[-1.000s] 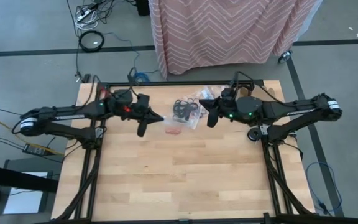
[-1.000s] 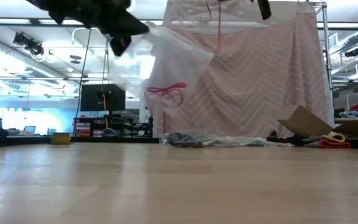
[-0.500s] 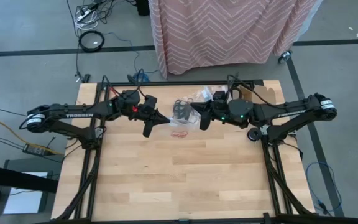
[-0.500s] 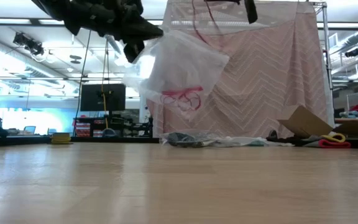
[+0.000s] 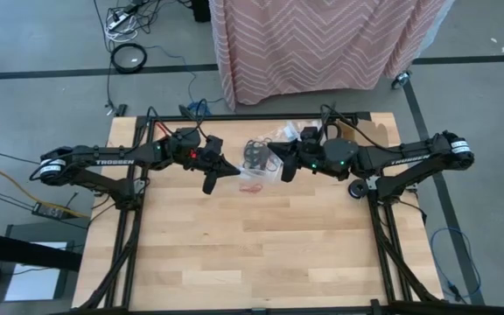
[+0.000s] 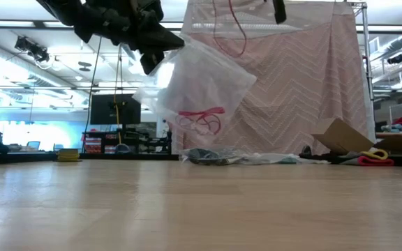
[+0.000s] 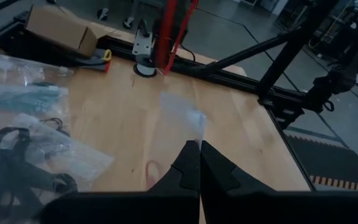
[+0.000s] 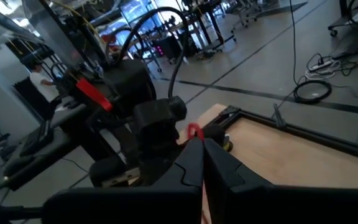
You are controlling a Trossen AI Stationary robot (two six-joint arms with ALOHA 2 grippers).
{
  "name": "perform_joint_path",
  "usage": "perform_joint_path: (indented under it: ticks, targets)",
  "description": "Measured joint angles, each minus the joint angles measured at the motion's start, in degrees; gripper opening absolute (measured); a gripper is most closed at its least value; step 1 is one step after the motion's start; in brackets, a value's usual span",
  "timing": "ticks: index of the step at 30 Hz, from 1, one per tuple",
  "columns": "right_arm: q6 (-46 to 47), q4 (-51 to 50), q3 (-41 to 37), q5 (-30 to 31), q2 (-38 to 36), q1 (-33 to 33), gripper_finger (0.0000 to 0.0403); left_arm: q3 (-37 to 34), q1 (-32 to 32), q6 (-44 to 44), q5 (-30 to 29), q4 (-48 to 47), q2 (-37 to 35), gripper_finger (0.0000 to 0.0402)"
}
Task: Sort rubber bands
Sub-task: Put the red rubber band into the transparent zip bag
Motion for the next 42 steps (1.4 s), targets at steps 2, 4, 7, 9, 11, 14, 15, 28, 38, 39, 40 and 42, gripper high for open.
perform_joint_path:
  ticks: [2,4,7,9,11,14,15,28,38,39,40,42]
  targets:
    - [0.0,0.7,0.0,0.0,0.0,0.0,0.0000,0.0,0.0,0.0,-0.1,0.1,0.0,0.0001]
    - [-0.1,1.0,0.0,-0.2,0.0,0.0,0.0000,0.0,0.0,0.0,-0.3,0.1,0.0,0.0001]
    - [-0.1,1.1,0.0,-0.5,0.0,0.0,0.0000,0.0,0.0,0.0,-0.6,0.2,0.0,0.0001]
    - [-0.1,1.2,0.0,-1.1,0.0,0.0,0.0000,0.0,0.0,0.0,-0.7,0.3,0.0,0.0001]
    - [-0.1,1.3,0.0,-1.6,0.0,0.0,0.0000,0.0,0.0,-0.3,-0.8,1.4,0.0,0.0001]
    - [-0.1,1.3,0.0,-1.6,0.0,0.0,0.0000,0.0,0.0,-1.6,-0.8,3.9,0.0,0.0001]
    - [-0.1,1.3,0.0,-1.6,0.0,0.0,0.0000,0.0,0.0,-2.0,-0.8,4.7,0.0,0.0001]
    - [-1.8,4.0,0.0,-1.9,0.0,0.1,0.0000,0.0,0.0,-3.3,-0.8,5.7,0.0,0.0001]
    - [-3.0,6.5,0.0,-1.9,0.0,0.1,0.0000,0.0,0.0,-1.5,-0.9,4.0,0.0,0.0001]
    - [-3.0,6.5,0.0,-1.9,0.0,0.1,0.0000,0.0,0.0,-1.5,-0.9,3.6,0.0,0.0001]
    - [-3.0,6.5,0.0,-1.9,0.0,0.1,0.0000,0.0,0.0,-1.5,-0.9,3.2,0.0,0.0001]
    - [-3.0,6.5,0.0,-1.9,0.0,0.1,0.0000,0.0,0.0,-1.5,-0.9,3.3,0.0,0.0001]
